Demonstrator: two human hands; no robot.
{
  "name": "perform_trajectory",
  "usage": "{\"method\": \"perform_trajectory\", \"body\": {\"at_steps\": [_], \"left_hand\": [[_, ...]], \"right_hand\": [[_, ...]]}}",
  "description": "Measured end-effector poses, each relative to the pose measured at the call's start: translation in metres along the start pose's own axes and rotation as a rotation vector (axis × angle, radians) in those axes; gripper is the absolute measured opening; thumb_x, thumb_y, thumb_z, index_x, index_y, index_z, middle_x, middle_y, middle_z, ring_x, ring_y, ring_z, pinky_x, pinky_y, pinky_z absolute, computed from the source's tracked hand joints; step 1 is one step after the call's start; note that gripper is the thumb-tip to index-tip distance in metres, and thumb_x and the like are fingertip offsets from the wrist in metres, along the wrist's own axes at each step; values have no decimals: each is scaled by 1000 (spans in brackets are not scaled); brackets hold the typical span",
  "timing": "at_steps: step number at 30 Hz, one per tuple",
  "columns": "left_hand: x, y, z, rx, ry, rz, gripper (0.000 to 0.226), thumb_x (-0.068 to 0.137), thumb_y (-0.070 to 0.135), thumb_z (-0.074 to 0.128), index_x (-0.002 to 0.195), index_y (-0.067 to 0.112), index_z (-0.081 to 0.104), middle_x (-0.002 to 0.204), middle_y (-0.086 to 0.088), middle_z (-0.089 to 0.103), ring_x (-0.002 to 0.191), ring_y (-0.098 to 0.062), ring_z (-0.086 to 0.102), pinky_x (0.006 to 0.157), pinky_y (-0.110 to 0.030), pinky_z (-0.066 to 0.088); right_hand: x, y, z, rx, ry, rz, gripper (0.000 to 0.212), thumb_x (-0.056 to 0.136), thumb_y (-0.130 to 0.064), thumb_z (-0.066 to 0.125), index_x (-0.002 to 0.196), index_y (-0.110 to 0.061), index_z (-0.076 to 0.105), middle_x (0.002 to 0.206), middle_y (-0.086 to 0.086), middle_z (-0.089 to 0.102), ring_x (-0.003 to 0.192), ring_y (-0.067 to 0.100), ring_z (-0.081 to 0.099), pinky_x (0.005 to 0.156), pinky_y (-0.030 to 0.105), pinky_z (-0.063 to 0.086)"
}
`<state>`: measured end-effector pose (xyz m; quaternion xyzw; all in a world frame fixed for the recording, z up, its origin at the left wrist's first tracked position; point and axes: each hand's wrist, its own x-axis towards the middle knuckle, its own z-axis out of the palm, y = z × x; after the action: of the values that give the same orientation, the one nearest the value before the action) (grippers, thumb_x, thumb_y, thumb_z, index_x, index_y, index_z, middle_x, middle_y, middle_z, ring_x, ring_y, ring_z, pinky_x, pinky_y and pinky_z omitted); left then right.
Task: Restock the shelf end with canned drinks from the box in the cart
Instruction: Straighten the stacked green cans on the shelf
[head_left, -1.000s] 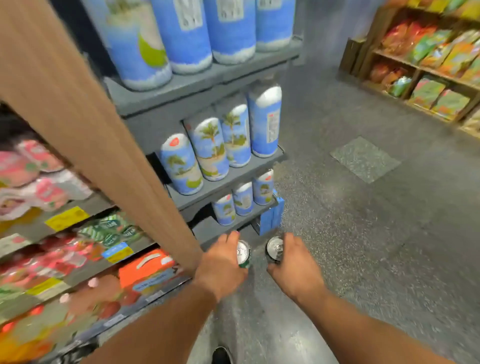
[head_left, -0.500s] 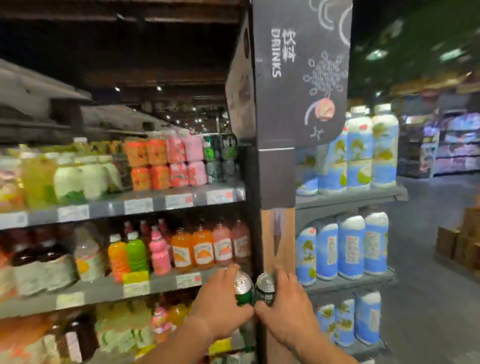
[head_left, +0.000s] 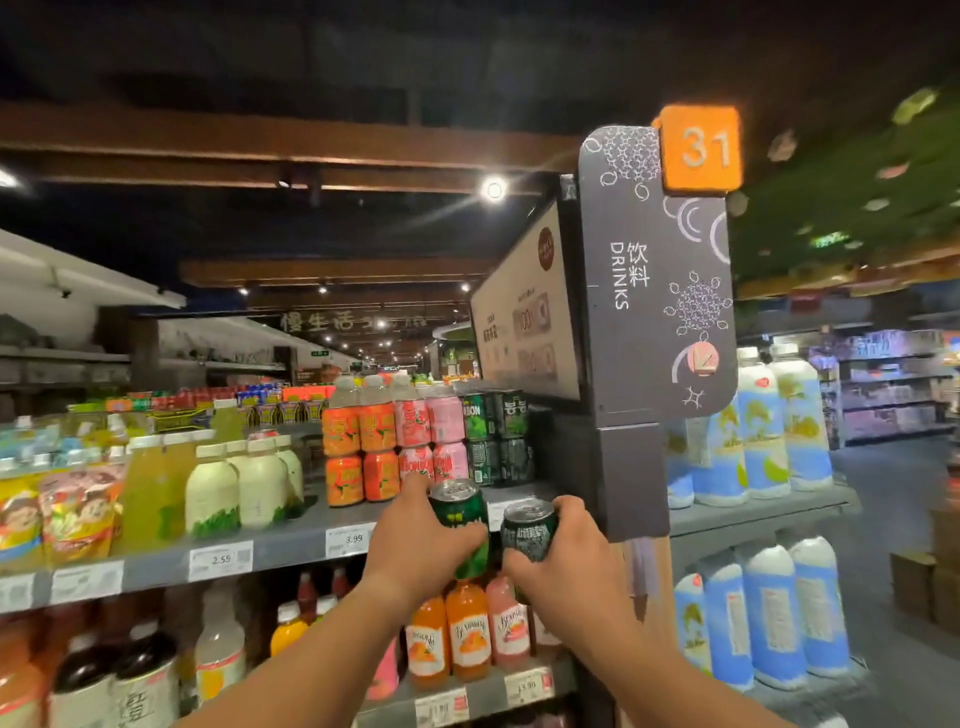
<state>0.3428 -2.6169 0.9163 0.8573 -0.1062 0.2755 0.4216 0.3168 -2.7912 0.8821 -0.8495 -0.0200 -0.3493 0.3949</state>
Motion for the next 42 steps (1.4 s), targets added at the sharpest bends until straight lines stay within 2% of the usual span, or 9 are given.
{"method": "perform_trajectory", "body": {"at_steps": [3, 6, 12, 17, 22, 26, 33, 38, 42], "left_hand": [[24, -4, 2, -44, 12, -7, 58, 60, 45, 81, 105, 28, 49, 94, 11, 66, 82, -8, 65, 75, -36, 59], [62, -8, 9, -58, 39, -22, 66, 62, 46, 83, 116, 23, 52, 99, 10, 65, 86, -10, 65, 77, -34, 57], [145, -23, 36, -130, 109, -27, 79, 70, 44, 83, 136, 22, 46, 89, 25, 46, 73, 9, 43, 57, -16, 36], [187, -46, 75, -117, 49, -86, 55, 64, 37, 89, 111, 33, 59, 107, 11, 63, 85, -4, 59, 77, -28, 54], [211, -65, 105, -64, -11, -92, 53, 62, 36, 90, 109, 27, 66, 92, 15, 65, 80, -7, 62, 66, -21, 51], [223, -69, 125, -51, -56, -89, 48, 64, 36, 89, 106, 26, 67, 97, 10, 69, 87, -13, 66, 83, -32, 57], [235, -78, 139, -5, -79, -94, 47, 60, 45, 89, 96, 24, 68, 91, 9, 71, 82, -11, 67, 79, -36, 59], [239, -82, 140, 38, -116, -132, 50, 61, 49, 88, 97, 19, 69, 93, 2, 72, 85, -19, 69, 80, -39, 58], [239, -81, 141, 92, -104, -129, 50, 63, 50, 87, 94, 16, 70, 91, 0, 72, 83, -19, 68, 78, -38, 58]], "right_hand": [[21, -6, 6, 1, -6, 2, 46, 68, -52, 72, 100, -42, 40, 92, -19, 55, 78, -3, 54, 54, 11, 33], [59, -11, 13, 22, 26, -38, 46, 71, -48, 74, 99, -45, 39, 92, -20, 49, 73, -4, 52, 51, 10, 33], [151, -2, 43, 24, 112, -63, 48, 76, -38, 74, 118, -30, 51, 108, -7, 49, 88, 12, 55, 79, 31, 51], [195, 25, 81, 11, 77, 13, 46, 83, -36, 71, 121, -24, 48, 114, -3, 52, 91, 15, 57, 73, 28, 46], [215, 53, 109, -58, 46, 79, 32, 84, -33, 69, 100, -24, 43, 103, 0, 61, 92, 20, 63, 72, 29, 49], [224, 69, 124, -115, 31, 96, 23, 88, -32, 64, 101, -23, 46, 101, -1, 63, 91, 18, 62, 76, 27, 48], [226, 80, 138, -167, 123, 106, 30, 87, -35, 64, 105, -27, 41, 90, -11, 48, 72, 3, 44, 70, 24, 41], [228, 80, 141, -185, 125, 125, 49, 85, -39, 66, 124, -19, 43, 113, 0, 53, 101, 19, 55, 81, 30, 46], [228, 81, 139, -193, 114, 149, 51, 84, -42, 68, 123, -20, 43, 109, -1, 52, 98, 18, 57, 77, 28, 44]]}}
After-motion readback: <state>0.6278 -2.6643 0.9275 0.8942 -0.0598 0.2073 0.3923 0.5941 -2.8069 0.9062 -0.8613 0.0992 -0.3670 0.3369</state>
